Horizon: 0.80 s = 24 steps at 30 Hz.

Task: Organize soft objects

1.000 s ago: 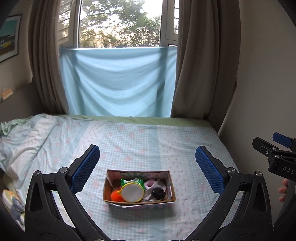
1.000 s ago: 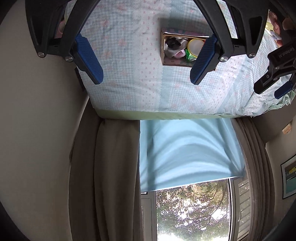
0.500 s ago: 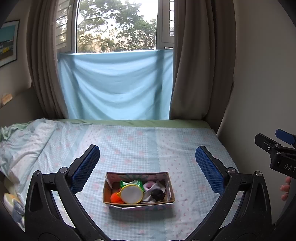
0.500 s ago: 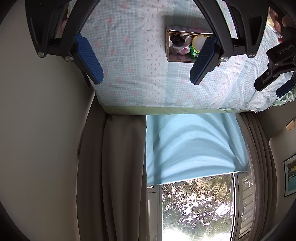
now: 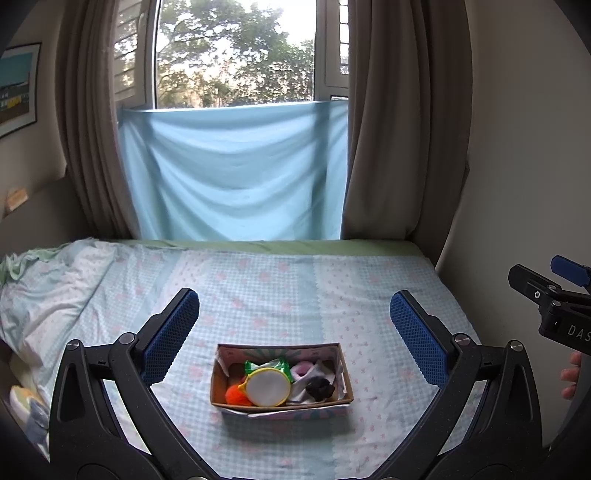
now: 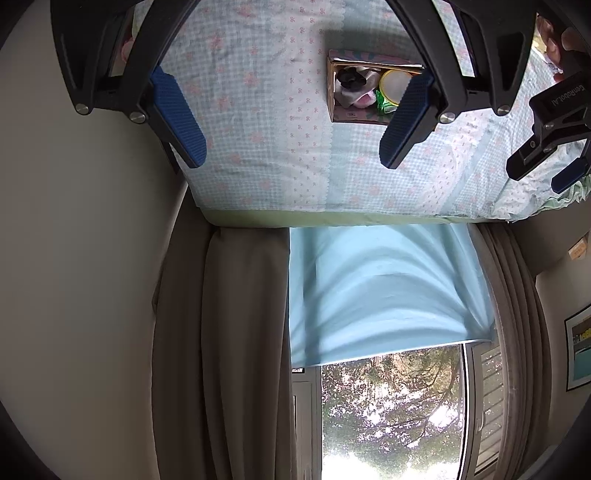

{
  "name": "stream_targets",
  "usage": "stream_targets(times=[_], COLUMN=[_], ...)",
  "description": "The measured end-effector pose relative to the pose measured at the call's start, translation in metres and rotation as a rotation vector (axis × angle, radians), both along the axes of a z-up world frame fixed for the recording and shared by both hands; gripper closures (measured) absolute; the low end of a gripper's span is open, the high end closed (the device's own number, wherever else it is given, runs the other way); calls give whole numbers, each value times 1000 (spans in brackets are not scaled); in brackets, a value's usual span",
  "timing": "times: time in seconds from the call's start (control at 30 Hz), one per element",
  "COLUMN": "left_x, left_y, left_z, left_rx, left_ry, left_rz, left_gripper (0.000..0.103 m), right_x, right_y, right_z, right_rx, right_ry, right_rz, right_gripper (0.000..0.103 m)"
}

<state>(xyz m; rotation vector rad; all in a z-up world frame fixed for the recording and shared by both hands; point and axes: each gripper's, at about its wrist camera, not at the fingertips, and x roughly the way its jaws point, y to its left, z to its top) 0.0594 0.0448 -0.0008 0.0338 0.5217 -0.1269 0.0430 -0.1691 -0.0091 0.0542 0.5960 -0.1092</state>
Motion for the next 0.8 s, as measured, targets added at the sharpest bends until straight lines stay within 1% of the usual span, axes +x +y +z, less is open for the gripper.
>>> stream_targets(times=[0.27, 0.8], left_x=[-3, 1], left_y=[0, 2], left_z=[2, 0], left_rx=[0, -4], left_ry=[-22, -17], left_rz=[5, -1], left_gripper=[0, 0], right_x=[2, 3], right_y=[0, 3], right_z=[1, 2], right_rx=[-1, -8], right_ry=[-2, -9], right_rz=[-4, -6], right_gripper=[9, 9])
